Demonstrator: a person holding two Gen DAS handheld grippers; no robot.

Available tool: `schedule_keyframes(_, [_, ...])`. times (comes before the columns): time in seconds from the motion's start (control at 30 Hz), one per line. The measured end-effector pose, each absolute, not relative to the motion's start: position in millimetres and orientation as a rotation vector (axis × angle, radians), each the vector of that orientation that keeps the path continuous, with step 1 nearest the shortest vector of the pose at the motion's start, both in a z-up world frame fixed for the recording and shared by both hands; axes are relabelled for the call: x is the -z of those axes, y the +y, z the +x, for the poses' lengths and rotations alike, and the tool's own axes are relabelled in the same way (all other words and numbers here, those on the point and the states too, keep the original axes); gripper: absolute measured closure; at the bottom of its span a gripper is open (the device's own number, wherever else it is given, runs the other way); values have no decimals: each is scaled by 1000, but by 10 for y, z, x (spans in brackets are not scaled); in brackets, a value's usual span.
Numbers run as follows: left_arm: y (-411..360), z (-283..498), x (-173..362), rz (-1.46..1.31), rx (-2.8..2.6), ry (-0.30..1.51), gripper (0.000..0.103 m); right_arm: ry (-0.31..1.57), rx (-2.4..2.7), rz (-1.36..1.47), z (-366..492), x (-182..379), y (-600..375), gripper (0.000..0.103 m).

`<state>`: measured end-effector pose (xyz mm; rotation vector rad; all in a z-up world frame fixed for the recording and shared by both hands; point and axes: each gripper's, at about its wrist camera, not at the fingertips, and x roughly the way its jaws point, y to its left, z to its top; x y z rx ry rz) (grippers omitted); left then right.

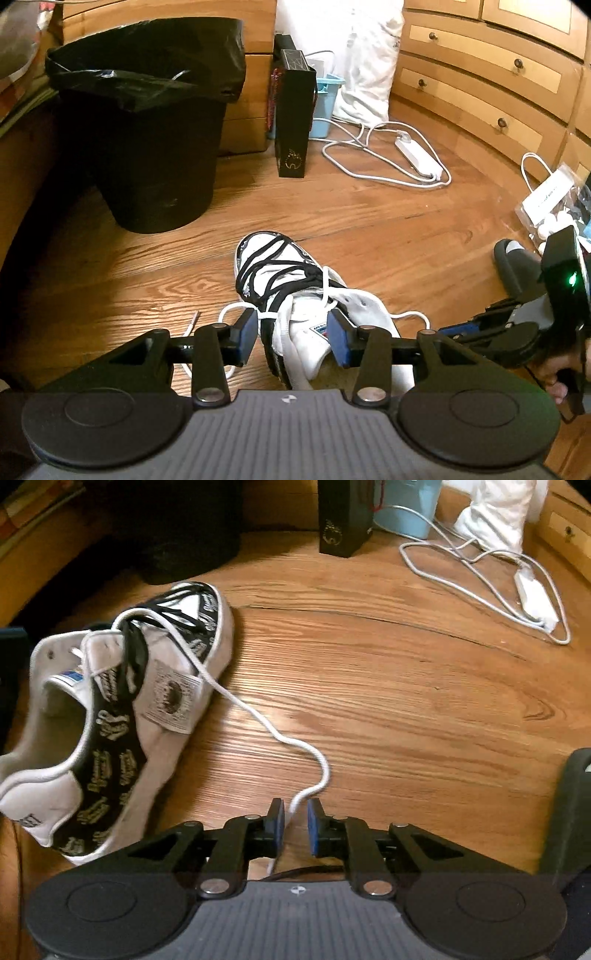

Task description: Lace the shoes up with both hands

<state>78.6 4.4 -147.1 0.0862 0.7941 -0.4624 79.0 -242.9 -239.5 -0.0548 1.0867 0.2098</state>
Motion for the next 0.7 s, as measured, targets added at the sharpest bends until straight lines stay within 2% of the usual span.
schedule_keyframes(0.13, [29, 770, 1450, 91, 468, 786, 53, 1110, -241, -49, 792, 2443, -2419, 87])
schedule_keyframes(0.2, [20, 765, 1432, 96, 473, 782, 53, 1118, -267, -56, 775, 2428, -2404, 95])
schedule_keyframes(0.33, [-1, 758, 1378, 104, 485, 774, 53, 1114, -305, -95, 766, 2316, -2365, 98])
schedule_keyframes(0.53, [-192, 670, 1352, 173, 523, 753, 49, 1068, -497, -102, 814, 1857, -2371, 98])
schedule_keyframes(0.7, [-520, 446, 1389, 396, 618, 718, 49, 1093, -755, -340, 932, 1384, -2128, 98])
